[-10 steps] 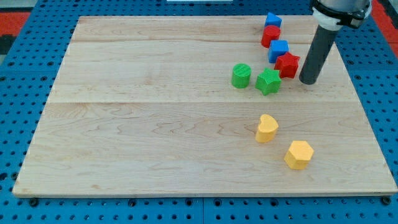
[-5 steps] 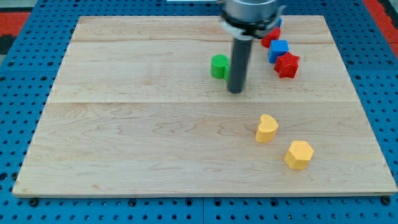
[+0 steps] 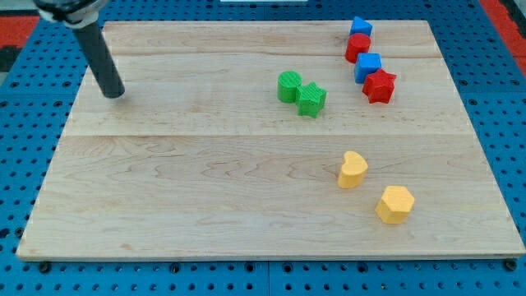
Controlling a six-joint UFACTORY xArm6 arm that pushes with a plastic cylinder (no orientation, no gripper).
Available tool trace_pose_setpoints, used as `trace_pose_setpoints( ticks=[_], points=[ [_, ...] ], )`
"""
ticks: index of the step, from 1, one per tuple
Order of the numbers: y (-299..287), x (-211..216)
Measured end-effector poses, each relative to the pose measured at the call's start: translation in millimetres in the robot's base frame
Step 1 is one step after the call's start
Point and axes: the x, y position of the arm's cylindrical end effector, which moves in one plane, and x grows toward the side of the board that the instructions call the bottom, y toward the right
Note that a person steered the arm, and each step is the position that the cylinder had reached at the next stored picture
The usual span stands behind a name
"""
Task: Move the green blocks into the yellow blocks
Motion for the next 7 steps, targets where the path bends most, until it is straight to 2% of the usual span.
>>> trace_pose_setpoints(
  ticks=[2,3,4,5,6,7],
  points=[
    [179.3,-7.1],
    [182.1,-21.3],
    [212.6,-29.9],
    [261.4,-1.4],
    [266.2,46.9],
    [298.1,58.3]
  ],
)
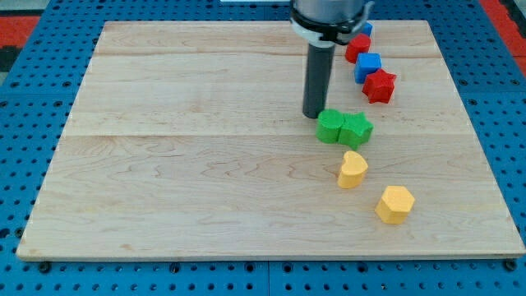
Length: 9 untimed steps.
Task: Move the green blocks into the yellow blocks
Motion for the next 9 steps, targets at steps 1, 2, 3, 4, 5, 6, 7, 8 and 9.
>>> trace_pose_setpoints(
  ticks=[1,2,3,4,5,6,7,8,9],
  points=[
    [3.3,-2.3],
    [40.3,30.2],
    [45.2,64.2],
    [31.8,40.5],
    [47.6,20.1],
    [84.8,39.6],
    [84.7,97.7],
    [84.0,78.5],
    [50.1,36.5]
  ],
)
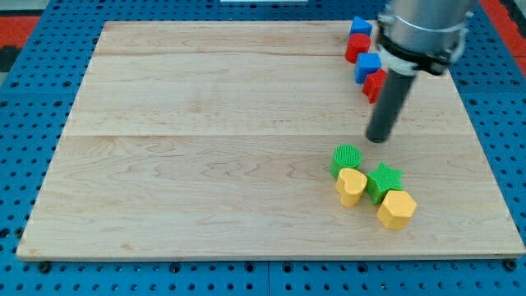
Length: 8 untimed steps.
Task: Move the green blocks into the yellow blocks
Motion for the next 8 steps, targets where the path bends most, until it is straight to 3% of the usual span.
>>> trace_pose_setpoints(
  ticks=[1,2,3,4,7,8],
  points=[
    [-56.7,27.3],
    [-29.4,54.5],
    [-33.9,53.2],
    [-64.7,20.6],
    [-86.9,14.4],
    [-64.5,3.3]
  ],
)
